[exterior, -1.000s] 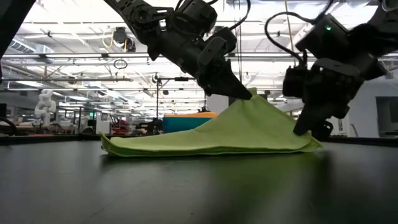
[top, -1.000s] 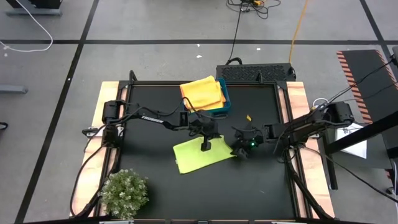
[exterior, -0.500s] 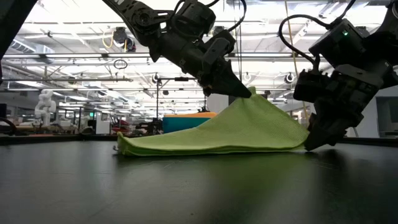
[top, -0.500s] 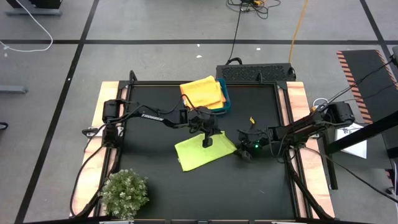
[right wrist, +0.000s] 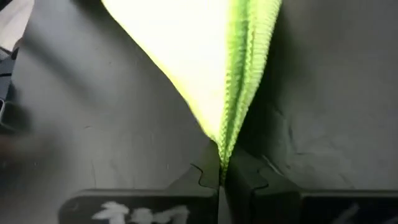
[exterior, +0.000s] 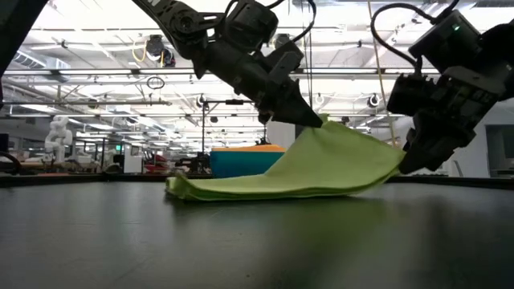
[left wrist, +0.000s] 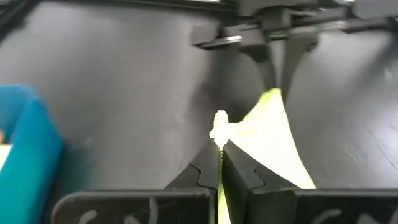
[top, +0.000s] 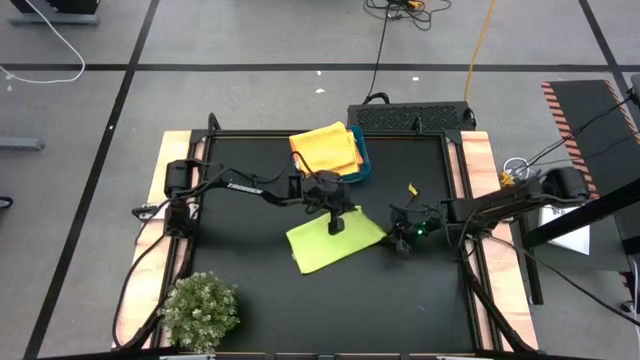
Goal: Fold microfiber towels
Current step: Fold the green microfiber towel
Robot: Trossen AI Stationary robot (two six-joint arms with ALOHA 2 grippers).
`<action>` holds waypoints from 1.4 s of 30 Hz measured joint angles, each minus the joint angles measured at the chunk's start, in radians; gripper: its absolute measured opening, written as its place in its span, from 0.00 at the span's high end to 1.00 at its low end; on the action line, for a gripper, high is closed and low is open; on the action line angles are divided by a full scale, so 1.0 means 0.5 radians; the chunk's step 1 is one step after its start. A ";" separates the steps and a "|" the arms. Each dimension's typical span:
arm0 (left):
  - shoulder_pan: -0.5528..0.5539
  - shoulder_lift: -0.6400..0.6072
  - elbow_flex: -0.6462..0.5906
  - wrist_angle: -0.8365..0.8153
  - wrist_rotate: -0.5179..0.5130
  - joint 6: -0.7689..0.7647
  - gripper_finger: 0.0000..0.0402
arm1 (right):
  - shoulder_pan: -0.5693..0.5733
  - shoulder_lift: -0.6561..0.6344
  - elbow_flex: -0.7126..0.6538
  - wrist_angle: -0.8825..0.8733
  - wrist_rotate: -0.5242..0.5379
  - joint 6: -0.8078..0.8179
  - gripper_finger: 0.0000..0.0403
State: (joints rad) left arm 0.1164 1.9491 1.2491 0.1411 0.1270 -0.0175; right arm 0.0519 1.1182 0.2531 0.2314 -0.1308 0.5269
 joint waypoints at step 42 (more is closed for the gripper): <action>0.025 -0.005 0.000 0.211 -0.201 -0.213 0.99 | -0.284 -0.506 0.002 -0.250 -0.017 -0.152 0.40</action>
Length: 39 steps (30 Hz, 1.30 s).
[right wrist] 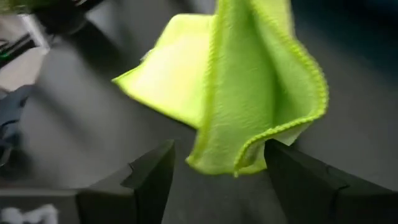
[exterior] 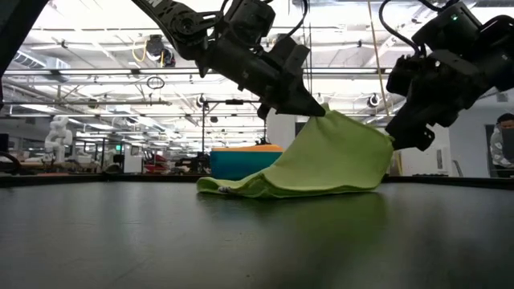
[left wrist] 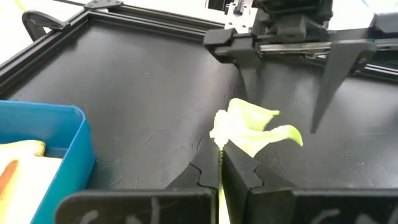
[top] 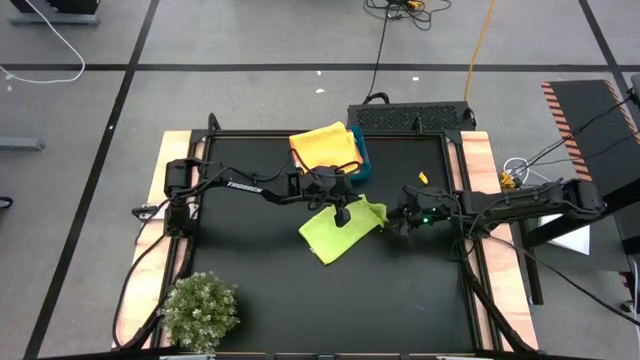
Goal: Fold microfiber towels
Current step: Fold the green microfiber towel
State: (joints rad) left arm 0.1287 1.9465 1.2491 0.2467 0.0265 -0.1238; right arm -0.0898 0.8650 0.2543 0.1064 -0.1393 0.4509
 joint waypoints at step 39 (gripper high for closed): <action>0.023 -0.008 0.000 -0.010 0.102 0.102 0.98 | 0.000 -0.060 0.000 -0.195 0.483 -0.410 0.99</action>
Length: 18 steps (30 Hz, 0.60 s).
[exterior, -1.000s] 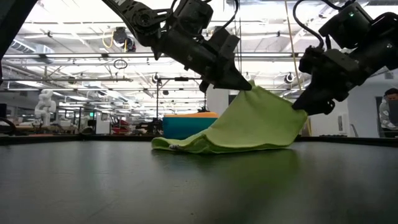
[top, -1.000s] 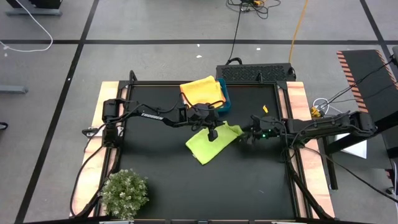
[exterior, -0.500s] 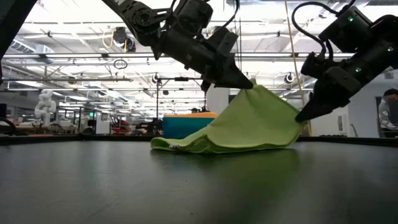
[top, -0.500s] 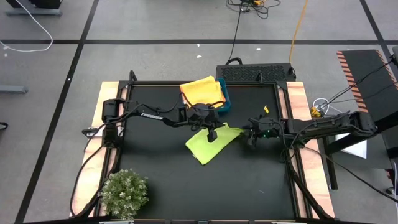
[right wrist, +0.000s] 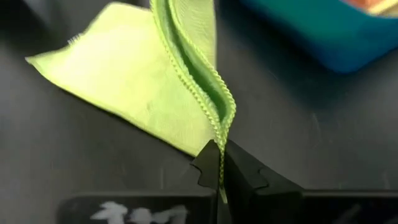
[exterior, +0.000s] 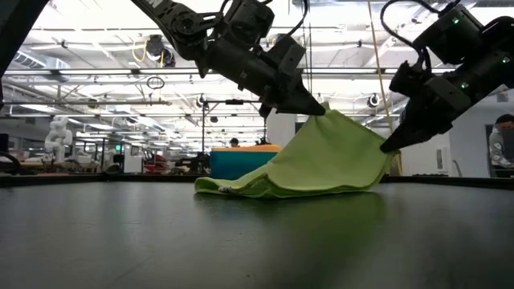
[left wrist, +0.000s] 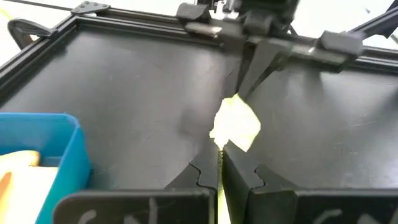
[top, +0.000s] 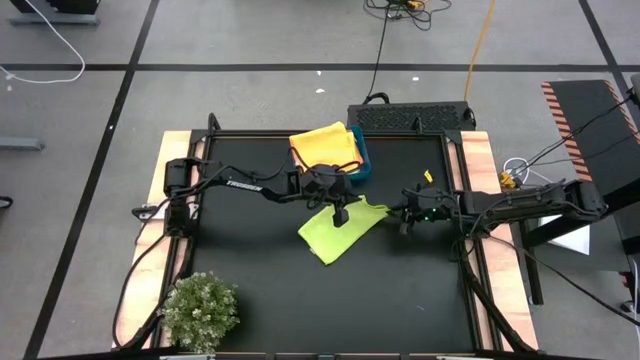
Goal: Fold microfiber towels
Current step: Fold the green microfiber towel
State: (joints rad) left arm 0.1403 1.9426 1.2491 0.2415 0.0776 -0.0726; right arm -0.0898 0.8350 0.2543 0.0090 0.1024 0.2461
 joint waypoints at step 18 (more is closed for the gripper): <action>0.172 -0.306 -0.002 -0.241 0.078 0.408 0.98 | 0.047 -0.189 0.397 -0.426 0.378 -0.047 1.00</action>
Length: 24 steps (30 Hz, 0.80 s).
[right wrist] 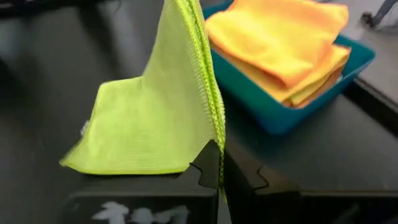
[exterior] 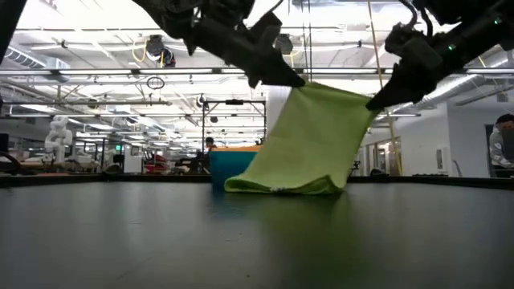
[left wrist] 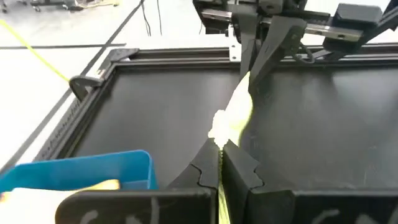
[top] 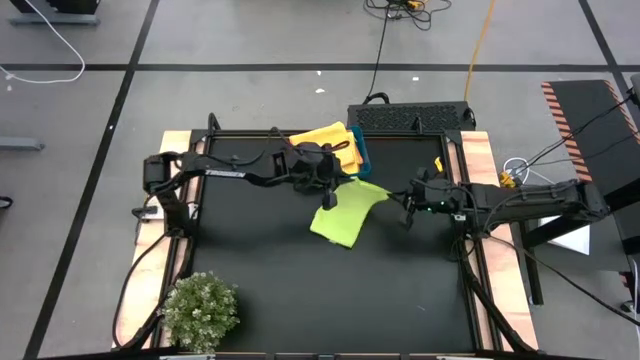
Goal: Fold microfiber towels
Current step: Fold the green microfiber towel
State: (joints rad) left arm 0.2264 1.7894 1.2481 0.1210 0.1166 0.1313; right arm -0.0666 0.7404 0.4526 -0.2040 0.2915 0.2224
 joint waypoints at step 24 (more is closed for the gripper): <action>-0.063 -0.144 -0.819 0.388 -0.035 0.324 1.00 | 0.413 1.236 0.030 1.147 -0.015 0.052 1.00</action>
State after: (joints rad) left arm 0.1949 1.7176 0.8385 0.3150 0.0992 0.2933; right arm 0.1401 1.3586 0.4675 0.3697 0.2840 0.2483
